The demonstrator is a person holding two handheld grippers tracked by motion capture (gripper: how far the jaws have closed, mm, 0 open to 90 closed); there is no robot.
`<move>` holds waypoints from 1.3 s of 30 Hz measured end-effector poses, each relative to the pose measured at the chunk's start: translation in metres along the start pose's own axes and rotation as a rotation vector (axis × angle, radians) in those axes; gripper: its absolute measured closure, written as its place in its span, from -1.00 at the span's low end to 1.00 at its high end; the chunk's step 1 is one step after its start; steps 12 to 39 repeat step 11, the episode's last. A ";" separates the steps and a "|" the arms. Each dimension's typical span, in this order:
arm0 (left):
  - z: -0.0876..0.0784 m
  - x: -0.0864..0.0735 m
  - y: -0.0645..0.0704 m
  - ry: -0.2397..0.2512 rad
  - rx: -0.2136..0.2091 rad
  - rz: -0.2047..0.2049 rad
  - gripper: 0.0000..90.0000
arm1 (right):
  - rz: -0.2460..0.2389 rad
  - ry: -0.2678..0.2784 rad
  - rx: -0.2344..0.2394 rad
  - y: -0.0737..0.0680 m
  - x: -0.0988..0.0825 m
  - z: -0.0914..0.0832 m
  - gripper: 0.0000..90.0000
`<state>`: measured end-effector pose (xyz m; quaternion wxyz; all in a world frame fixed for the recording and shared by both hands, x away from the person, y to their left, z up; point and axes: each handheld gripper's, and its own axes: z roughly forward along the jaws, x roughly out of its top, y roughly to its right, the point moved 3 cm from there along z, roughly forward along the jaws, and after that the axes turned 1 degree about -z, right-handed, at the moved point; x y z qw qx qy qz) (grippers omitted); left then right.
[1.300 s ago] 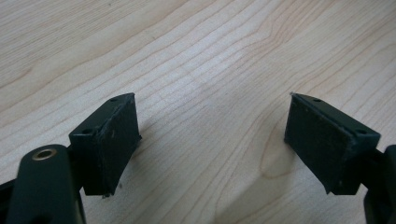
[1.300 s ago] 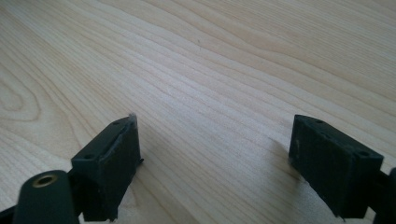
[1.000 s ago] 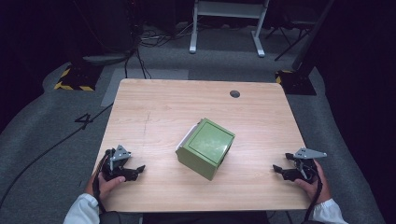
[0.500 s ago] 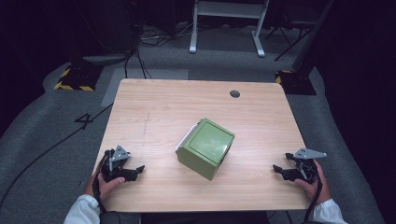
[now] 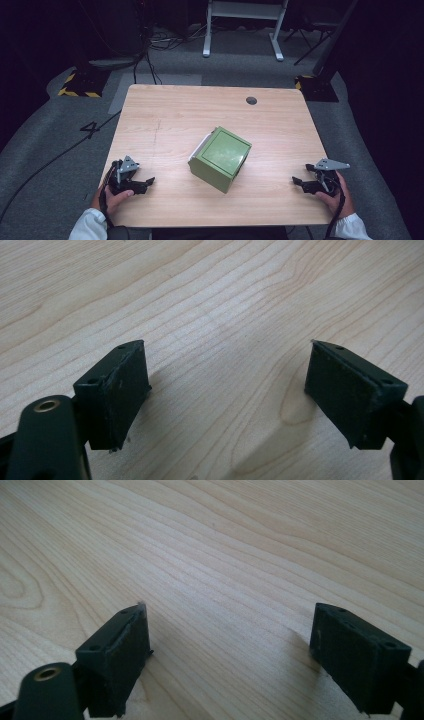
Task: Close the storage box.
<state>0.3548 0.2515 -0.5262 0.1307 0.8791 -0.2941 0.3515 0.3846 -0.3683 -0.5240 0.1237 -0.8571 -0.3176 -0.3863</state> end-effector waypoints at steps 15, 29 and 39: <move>0.000 0.000 0.000 -0.001 -0.001 0.002 -0.60 | -0.003 0.001 -0.003 0.000 0.000 0.000 -0.63; 0.000 0.000 0.000 -0.001 -0.001 0.002 -0.60 | -0.003 0.001 -0.003 0.000 0.000 0.000 -0.63; 0.000 0.000 0.000 -0.001 -0.001 0.002 -0.60 | -0.003 0.001 -0.003 0.000 0.000 0.000 -0.63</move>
